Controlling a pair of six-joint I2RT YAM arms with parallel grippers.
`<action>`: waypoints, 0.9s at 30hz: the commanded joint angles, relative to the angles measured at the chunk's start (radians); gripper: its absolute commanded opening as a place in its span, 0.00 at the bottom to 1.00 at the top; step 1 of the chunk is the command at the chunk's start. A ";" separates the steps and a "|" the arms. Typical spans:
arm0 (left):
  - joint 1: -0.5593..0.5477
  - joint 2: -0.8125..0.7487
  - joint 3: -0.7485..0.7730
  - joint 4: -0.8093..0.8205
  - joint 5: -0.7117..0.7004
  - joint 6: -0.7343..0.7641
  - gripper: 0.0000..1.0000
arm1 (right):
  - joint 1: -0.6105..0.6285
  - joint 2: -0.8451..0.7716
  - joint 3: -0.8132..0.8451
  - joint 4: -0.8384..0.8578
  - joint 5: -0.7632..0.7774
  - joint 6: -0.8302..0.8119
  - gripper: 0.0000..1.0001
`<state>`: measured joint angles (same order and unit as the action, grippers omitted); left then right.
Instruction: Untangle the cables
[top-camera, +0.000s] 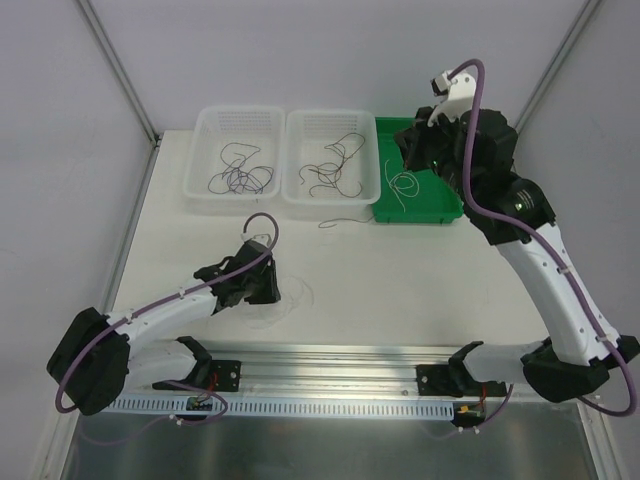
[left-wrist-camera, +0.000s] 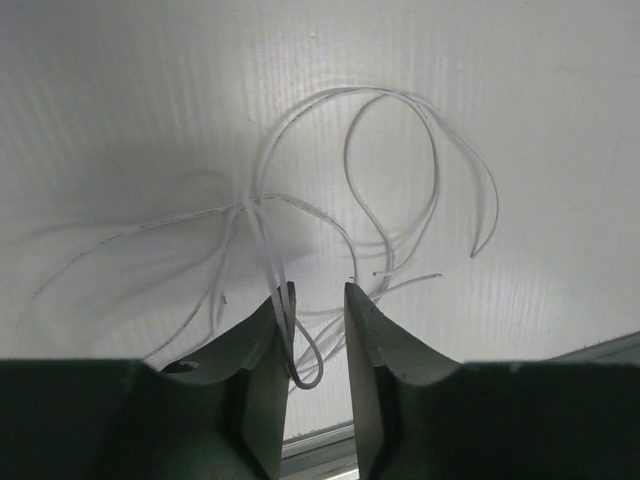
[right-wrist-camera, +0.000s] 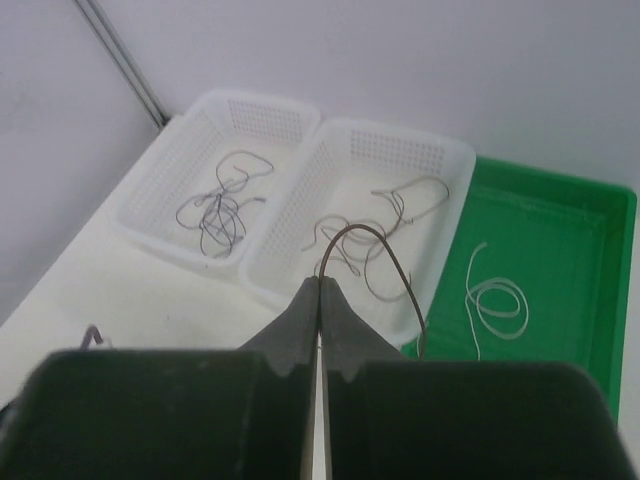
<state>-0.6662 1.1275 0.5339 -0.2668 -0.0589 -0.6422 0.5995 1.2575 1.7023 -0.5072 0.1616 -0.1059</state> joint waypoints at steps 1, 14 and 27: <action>-0.026 -0.009 -0.005 0.038 0.037 0.009 0.28 | -0.004 0.090 0.146 0.134 -0.056 -0.072 0.01; -0.026 -0.129 -0.017 0.038 0.057 0.013 0.95 | -0.052 0.475 0.379 0.375 -0.142 -0.160 0.01; -0.026 -0.235 -0.058 0.037 0.048 -0.008 0.99 | -0.119 0.795 0.326 0.288 -0.263 -0.075 0.40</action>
<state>-0.6876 0.9165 0.4843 -0.2436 -0.0086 -0.6399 0.4786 2.0464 2.0174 -0.1898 -0.0498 -0.2008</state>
